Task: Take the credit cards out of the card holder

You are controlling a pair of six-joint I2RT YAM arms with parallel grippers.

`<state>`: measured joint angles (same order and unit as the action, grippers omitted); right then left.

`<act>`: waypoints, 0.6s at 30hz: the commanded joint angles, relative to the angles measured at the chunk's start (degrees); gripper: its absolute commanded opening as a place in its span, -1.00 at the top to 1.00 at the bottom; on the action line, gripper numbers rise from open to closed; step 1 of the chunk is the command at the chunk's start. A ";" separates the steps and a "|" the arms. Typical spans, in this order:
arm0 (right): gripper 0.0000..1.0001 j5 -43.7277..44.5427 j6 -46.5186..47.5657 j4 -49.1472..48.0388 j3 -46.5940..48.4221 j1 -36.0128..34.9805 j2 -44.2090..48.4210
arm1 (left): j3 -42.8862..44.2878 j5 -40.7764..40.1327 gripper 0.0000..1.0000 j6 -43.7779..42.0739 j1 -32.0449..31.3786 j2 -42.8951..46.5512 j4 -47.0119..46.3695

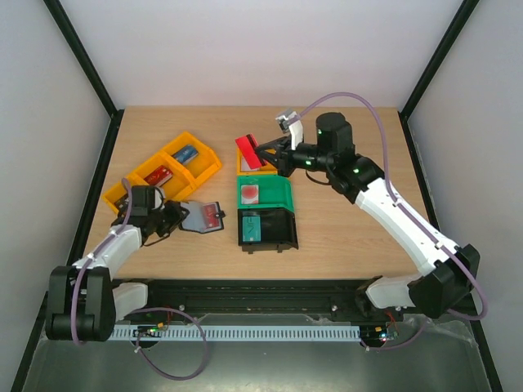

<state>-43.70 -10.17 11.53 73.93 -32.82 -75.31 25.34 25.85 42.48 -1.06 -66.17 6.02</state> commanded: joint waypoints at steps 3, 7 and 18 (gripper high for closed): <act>0.97 4.67 7.51 8.75 7.45 -4.17 -4.43 | 6.06 -16.26 0.03 0.85 0.44 5.18 17.07; 0.97 7.60 10.91 12.27 9.75 -6.73 -5.17 | 9.42 -22.70 -0.16 1.95 0.18 13.06 22.46; 0.97 21.62 26.58 11.77 7.20 -19.47 -1.95 | 18.53 11.40 -0.20 -38.21 -0.37 31.80 1.44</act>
<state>-29.98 6.72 24.03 82.63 -47.46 -80.49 42.19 13.02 27.31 -0.95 -40.12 20.67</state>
